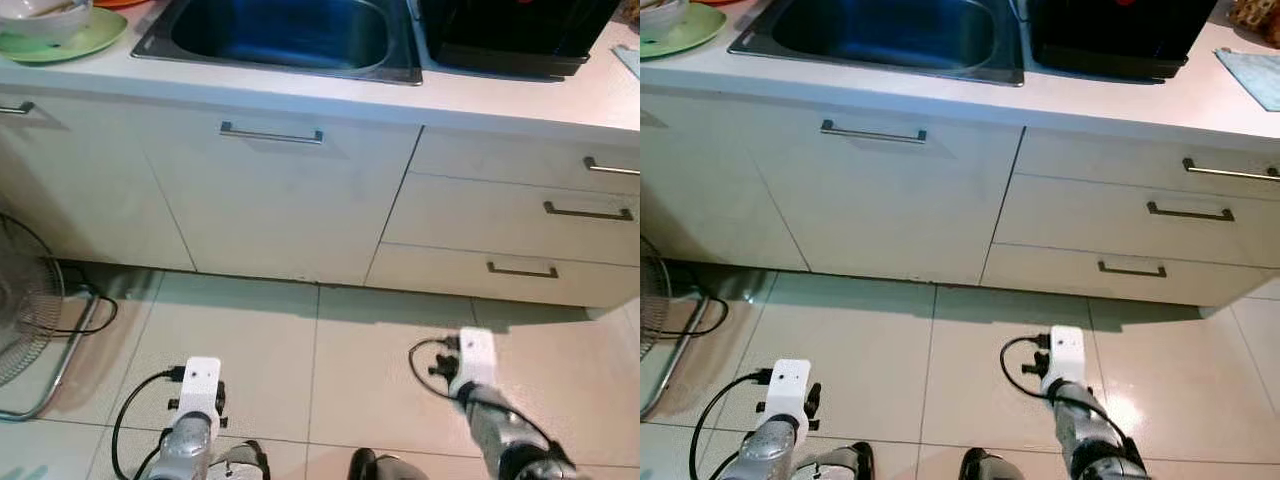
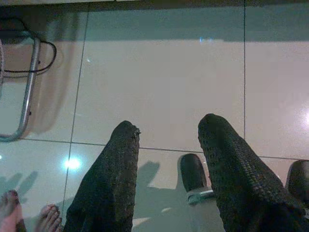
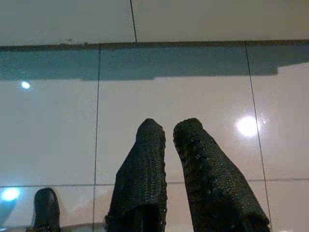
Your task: Kitchen organization
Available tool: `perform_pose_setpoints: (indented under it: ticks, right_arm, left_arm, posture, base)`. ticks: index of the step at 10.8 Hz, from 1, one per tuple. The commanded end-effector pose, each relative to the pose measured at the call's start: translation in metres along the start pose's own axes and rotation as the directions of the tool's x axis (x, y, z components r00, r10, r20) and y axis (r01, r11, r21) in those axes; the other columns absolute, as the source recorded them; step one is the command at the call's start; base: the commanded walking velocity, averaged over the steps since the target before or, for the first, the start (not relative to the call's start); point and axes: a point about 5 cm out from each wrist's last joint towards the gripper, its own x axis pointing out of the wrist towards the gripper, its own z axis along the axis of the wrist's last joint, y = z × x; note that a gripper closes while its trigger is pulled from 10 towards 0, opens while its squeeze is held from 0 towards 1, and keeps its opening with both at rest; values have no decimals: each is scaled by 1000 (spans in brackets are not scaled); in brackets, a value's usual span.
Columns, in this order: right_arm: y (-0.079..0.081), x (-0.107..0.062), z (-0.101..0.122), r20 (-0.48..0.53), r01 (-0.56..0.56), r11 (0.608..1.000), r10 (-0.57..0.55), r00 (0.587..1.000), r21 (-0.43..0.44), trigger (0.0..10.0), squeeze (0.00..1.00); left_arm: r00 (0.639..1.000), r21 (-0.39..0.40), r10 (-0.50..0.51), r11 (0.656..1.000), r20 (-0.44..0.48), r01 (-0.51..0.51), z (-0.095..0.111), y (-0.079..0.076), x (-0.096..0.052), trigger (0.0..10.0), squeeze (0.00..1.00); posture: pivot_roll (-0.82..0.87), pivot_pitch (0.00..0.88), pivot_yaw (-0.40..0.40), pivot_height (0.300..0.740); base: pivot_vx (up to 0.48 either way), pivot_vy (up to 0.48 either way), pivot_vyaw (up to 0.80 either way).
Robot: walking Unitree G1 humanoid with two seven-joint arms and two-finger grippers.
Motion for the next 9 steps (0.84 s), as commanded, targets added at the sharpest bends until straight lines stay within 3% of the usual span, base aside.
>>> perform_pose_setpoints:
  ticks: [1,2,3,5,7,8,9]
  right_arm:
    - [5,1,-1,-9,-20,1000,20,1000,0,10000,0]
    - [11,1,-1,-6,-34,999,35,999,7,10000,0]
    - [15,1,-6,-21,-37,999,37,999,13,10000,0]
    - [23,-1,-13,-24,-45,998,46,999,39,10000,0]
    - [22,-1,-14,-21,-49,998,50,999,30,10000,0]
    - [19,-1,-11,-15,-32,999,32,999,29,10000,0]
    - [20,3,7,57,-49,999,48,997,16,10000,0]
  left_arm:
    - [1000,3,10,1000,-10,-10,-2,5,0,10000,0]
    - [1000,-17,14,1000,-2,-14,-1,6,0,10000,0]
    - [1000,32,-15,999,-3,15,-2,3,0,10000,0]
    - [1000,29,-17,999,19,16,2,7,1,10000,0]
    - [1000,22,5,1000,28,-6,6,12,2,10000,0]
    - [999,0,18,1000,47,-18,10,11,3,10000,0]
    - [994,-12,9,1000,111,-8,24,7,5,10000,0]
  posture:
    - [131,143,-72,740]
    - [135,136,-54,740]
    - [136,132,-41,740]
    - [140,130,-23,740]
    - [146,113,-30,740]
    - [146,115,-38,740]
    - [137,138,-40,740]
  base:
    - [0,0,0]
    - [0,0,0]
    - [0,0,0]
    - [0,0,0]
    - [0,0,0]
    - [0,0,0]
    - [341,0,0]
